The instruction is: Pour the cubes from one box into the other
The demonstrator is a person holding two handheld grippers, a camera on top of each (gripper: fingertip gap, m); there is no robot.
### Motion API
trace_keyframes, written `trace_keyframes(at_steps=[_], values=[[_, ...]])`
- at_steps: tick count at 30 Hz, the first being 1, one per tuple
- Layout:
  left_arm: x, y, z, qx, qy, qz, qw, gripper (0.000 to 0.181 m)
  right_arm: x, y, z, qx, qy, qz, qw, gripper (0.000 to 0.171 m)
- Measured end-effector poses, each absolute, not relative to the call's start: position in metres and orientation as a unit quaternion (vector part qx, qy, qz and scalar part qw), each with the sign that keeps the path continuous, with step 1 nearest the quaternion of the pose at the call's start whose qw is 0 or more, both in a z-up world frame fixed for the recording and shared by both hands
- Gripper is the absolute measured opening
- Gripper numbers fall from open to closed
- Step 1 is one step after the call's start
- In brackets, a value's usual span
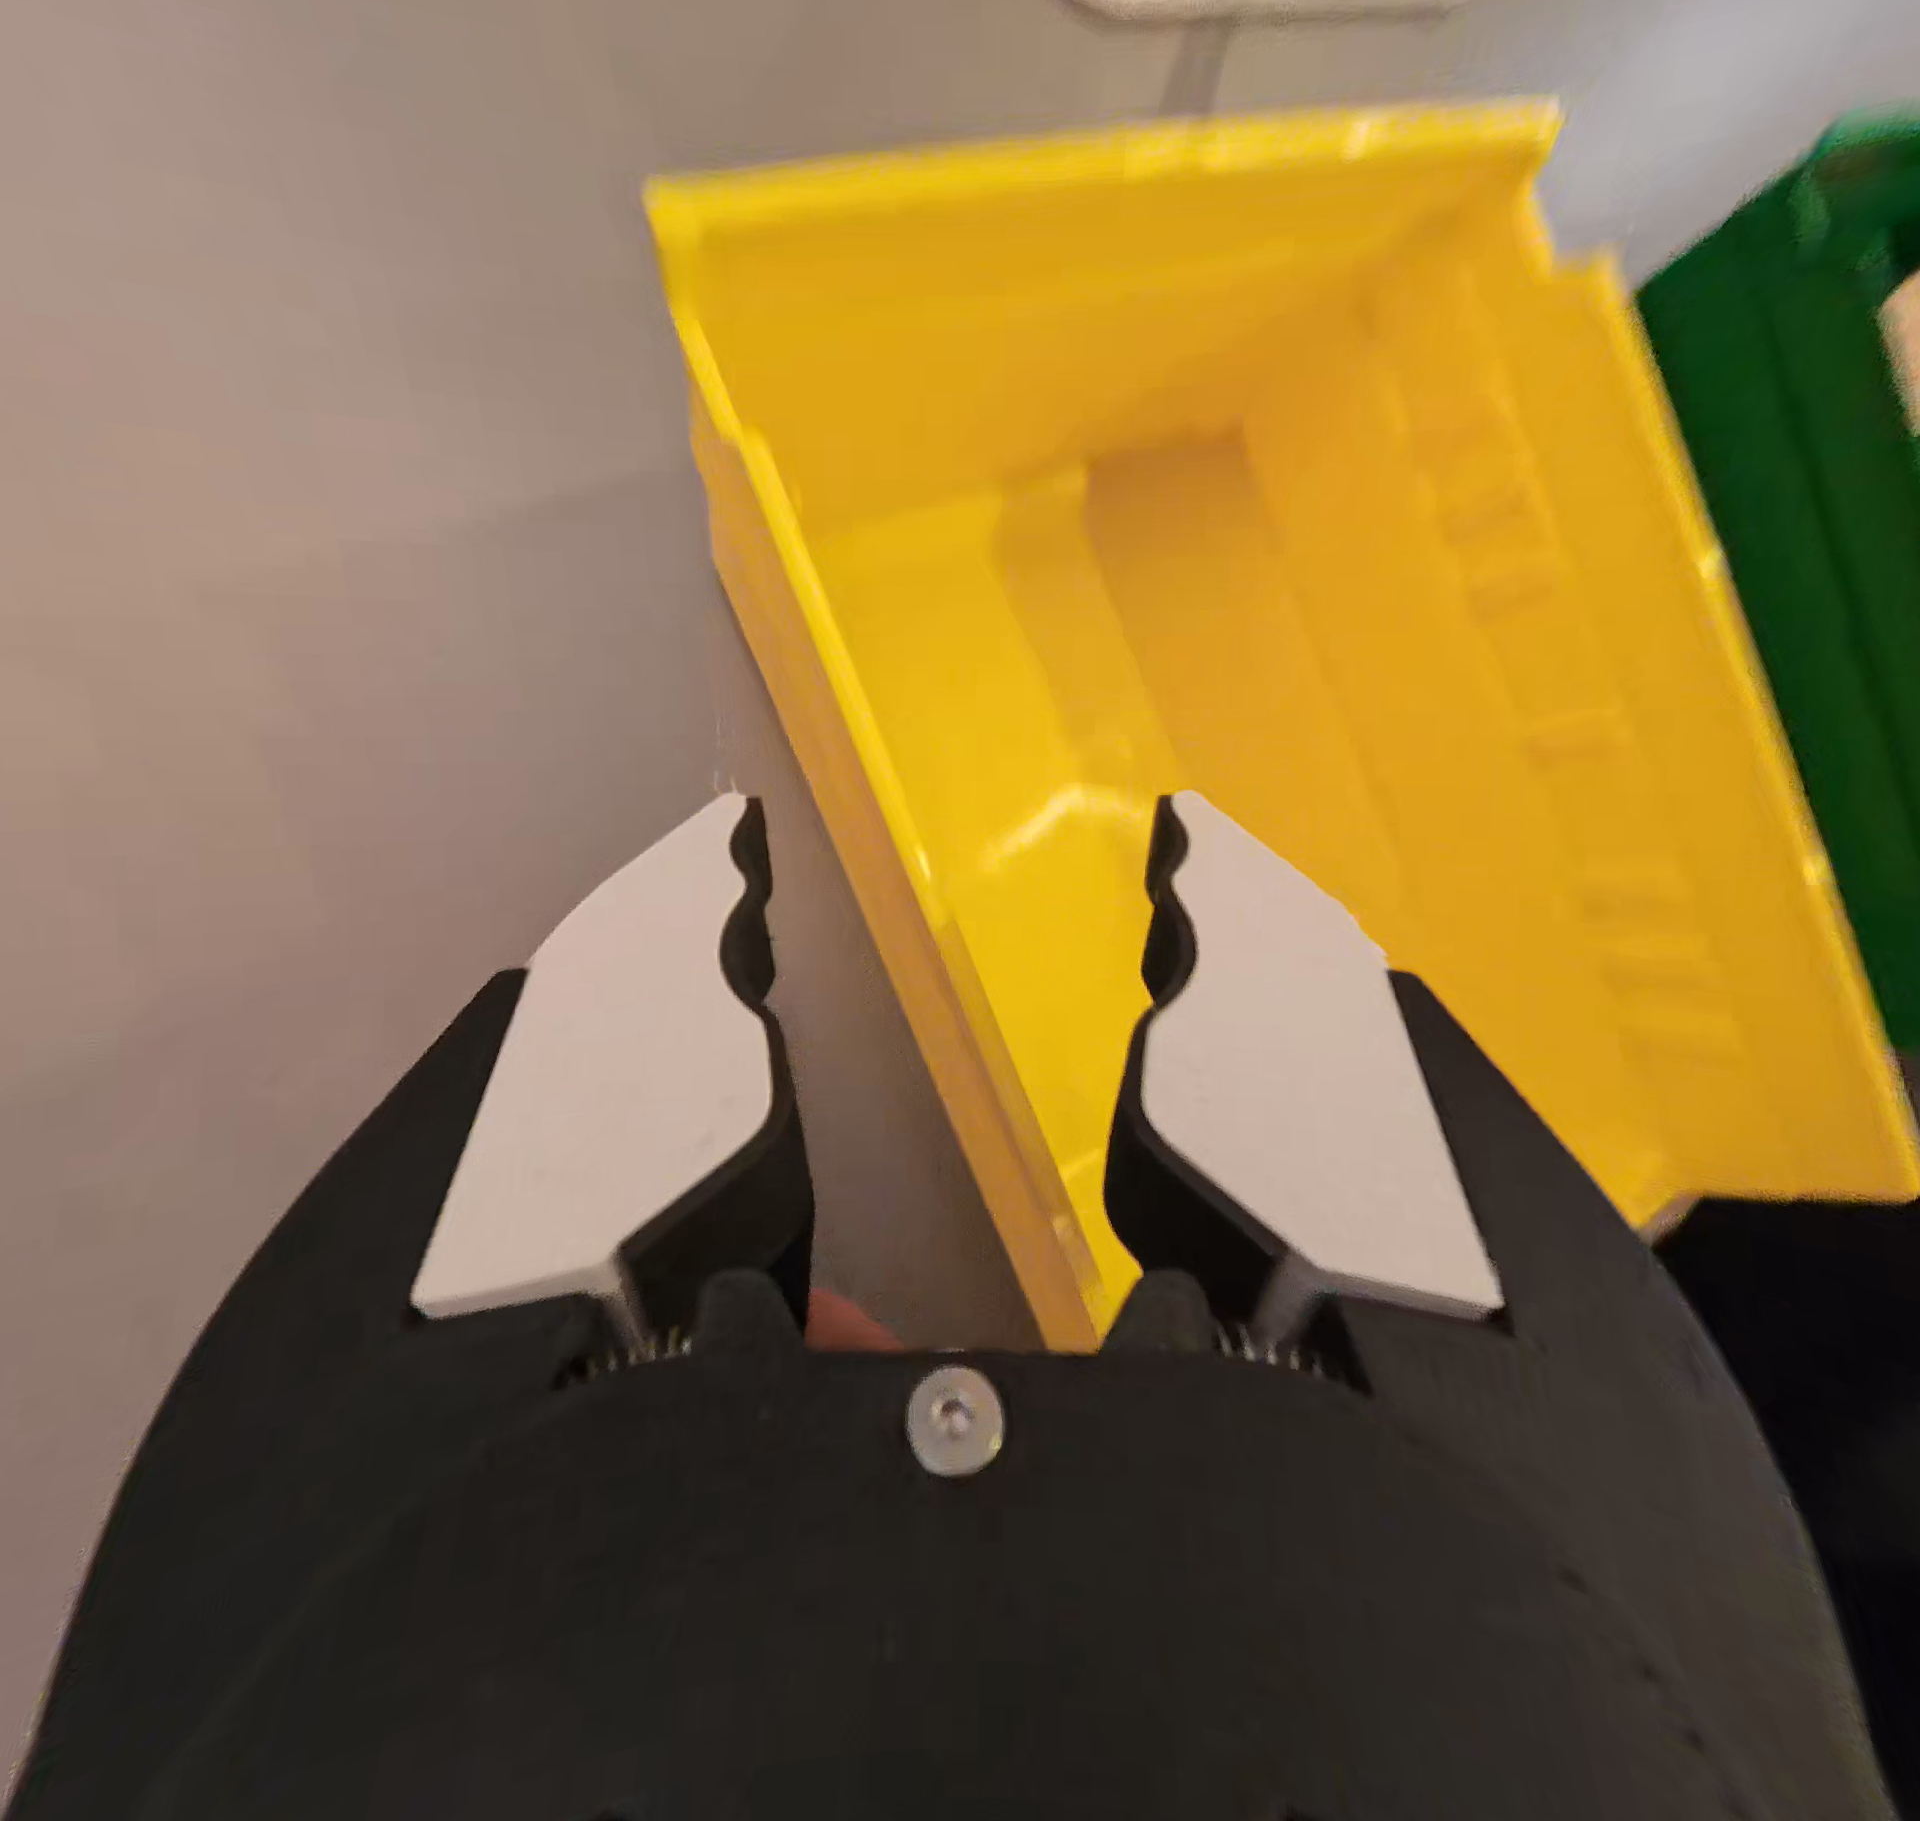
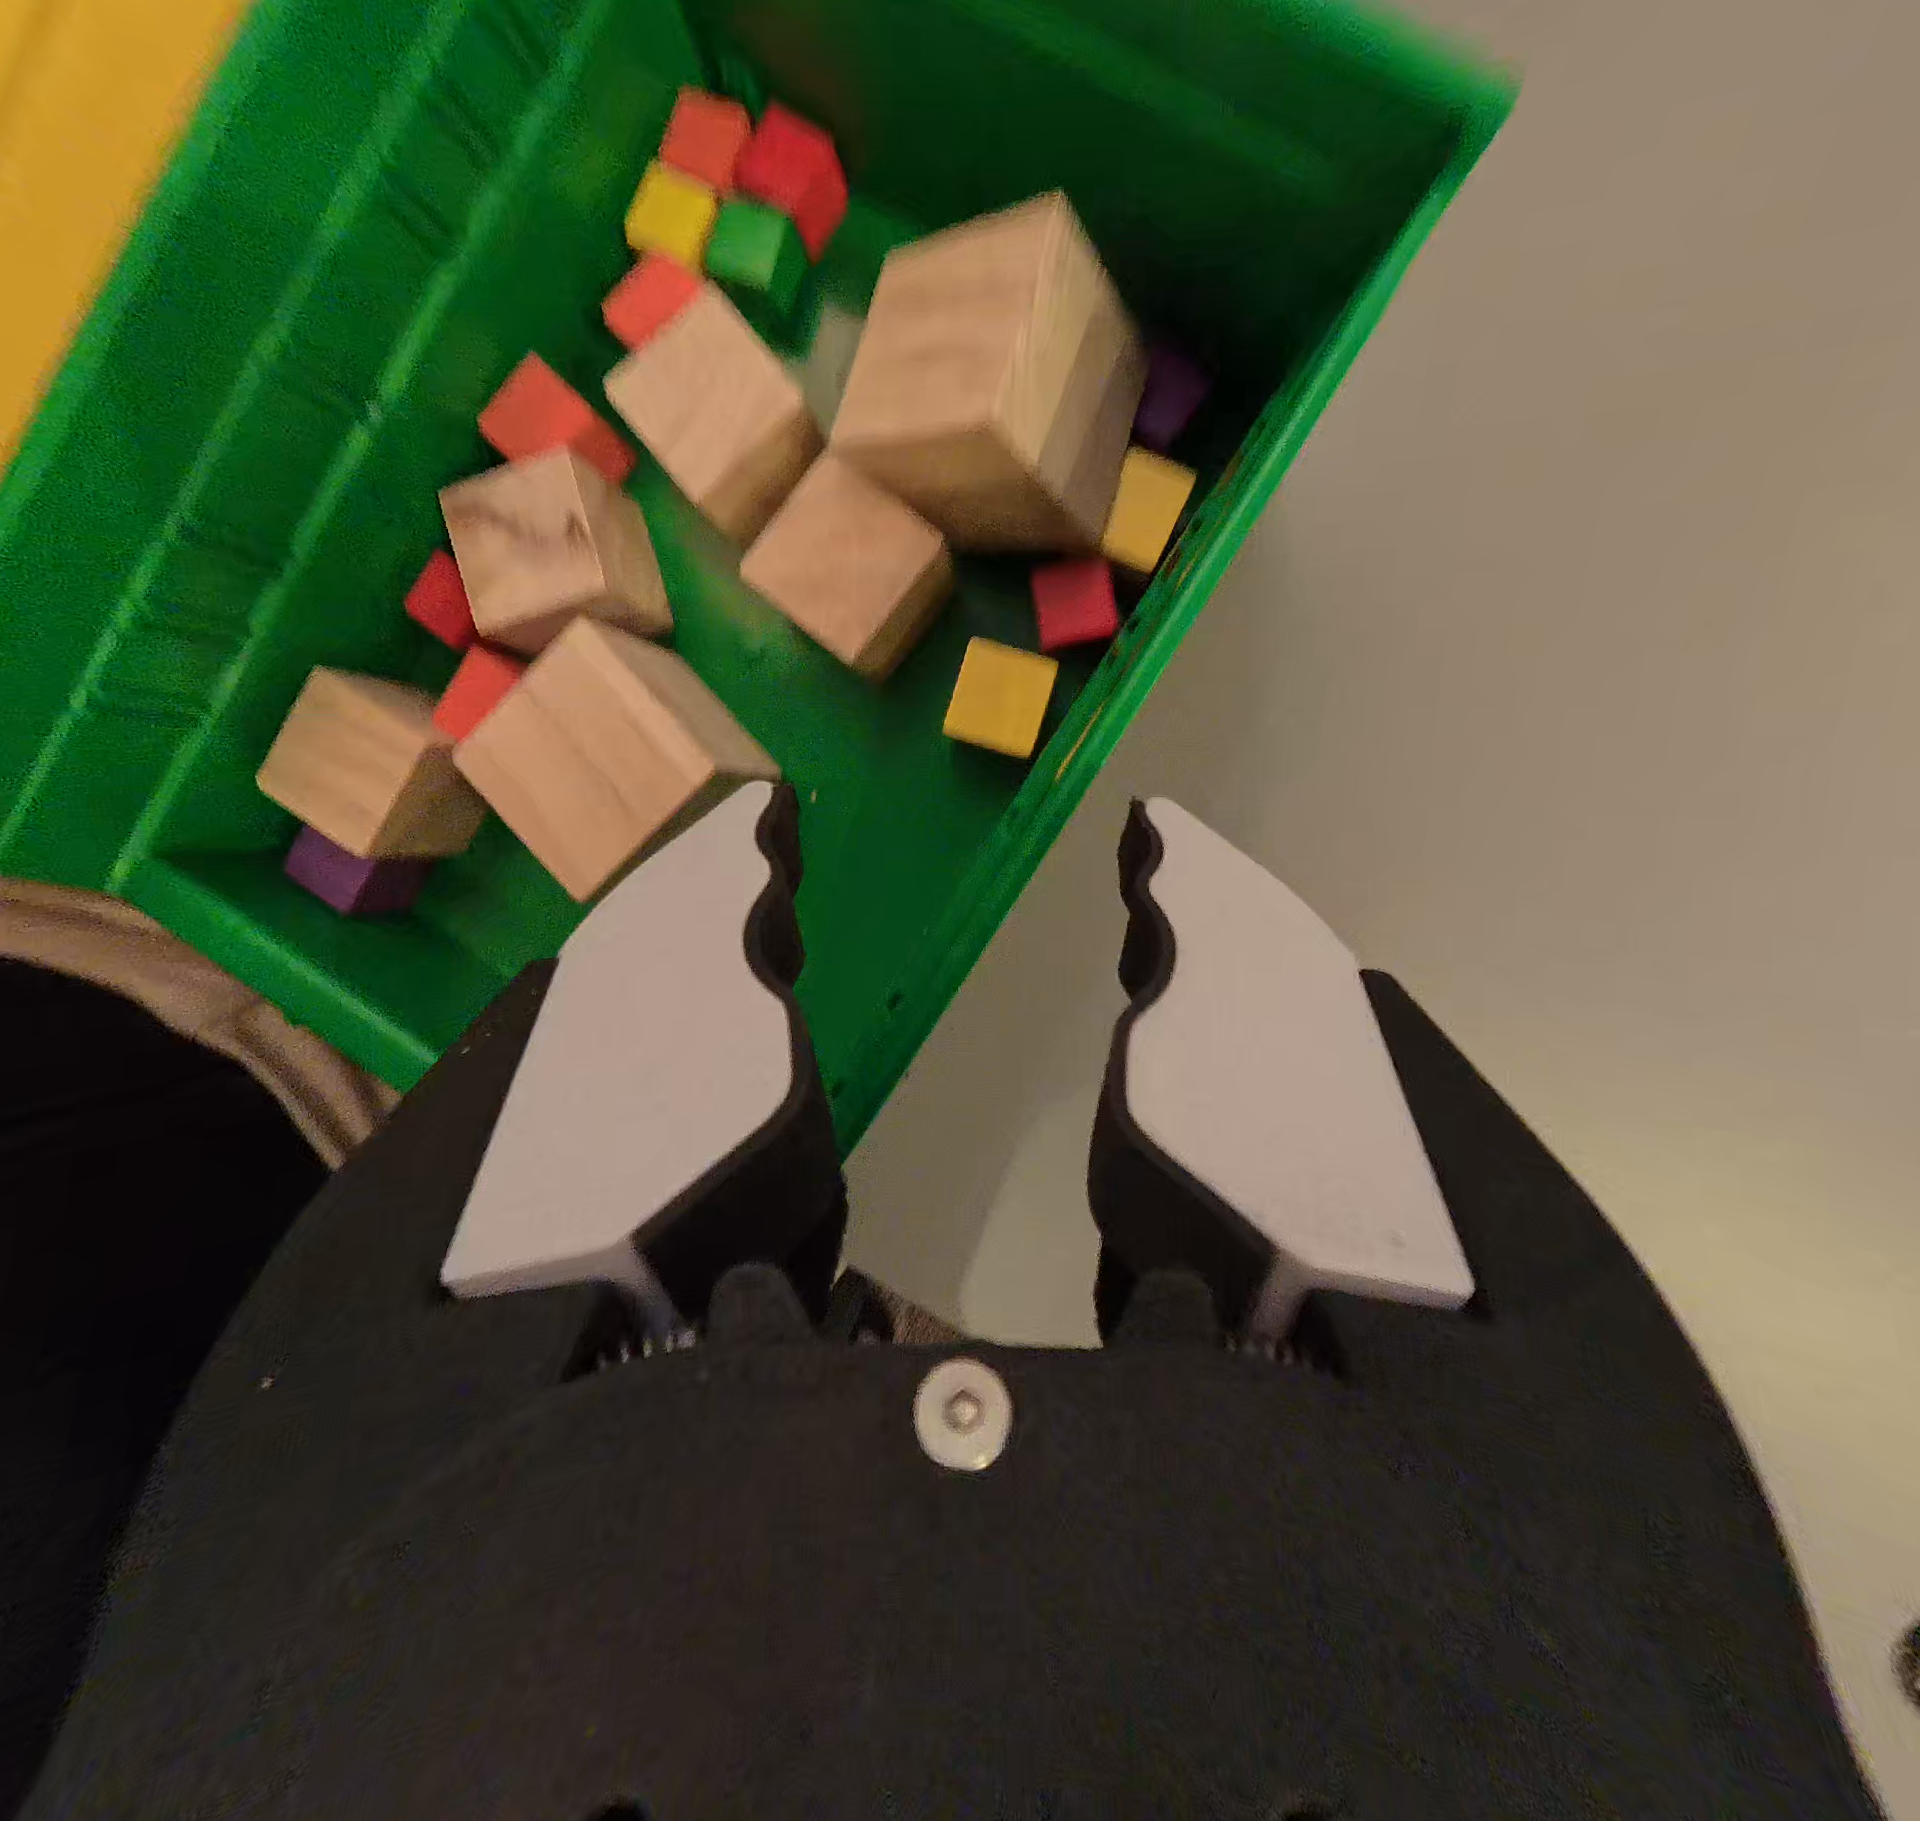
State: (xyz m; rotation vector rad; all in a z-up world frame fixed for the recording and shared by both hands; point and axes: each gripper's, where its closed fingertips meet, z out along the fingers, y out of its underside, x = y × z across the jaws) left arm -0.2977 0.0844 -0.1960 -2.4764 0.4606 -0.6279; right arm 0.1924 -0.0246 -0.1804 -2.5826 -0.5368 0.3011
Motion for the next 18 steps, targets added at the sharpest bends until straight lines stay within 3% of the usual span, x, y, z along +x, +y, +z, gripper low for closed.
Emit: trace_keyframes(at_steps=[1, 4, 6, 10, 18], values=[[-0.298, 0.073, -0.203, -0.925, 0.184, -0.213, 0.253, 0.068, 0.190, -0.032, -0.191, -0.947, -0.202, 0.119, 0.220, 0.054], [-0.297, 0.047, -0.223, -0.938, 0.193, -0.185, 0.221, 0.049, 0.178, -0.045, -0.209, -0.949, -0.212, 0.150, 0.180, 0.054], [-0.303, 0.043, -0.233, -0.943, 0.187, -0.155, 0.227, 0.027, 0.178, -0.041, -0.212, -0.950, -0.202, 0.148, 0.189, 0.051], [-0.320, 0.050, -0.231, -0.943, 0.189, -0.104, 0.254, 0.006, 0.174, -0.030, -0.215, -0.949, -0.178, 0.145, 0.218, 0.037], [-0.350, 0.040, -0.221, -0.941, 0.154, -0.119, 0.277, 0.006, 0.151, -0.014, -0.220, -0.941, -0.143, 0.184, 0.247, 0.020]])
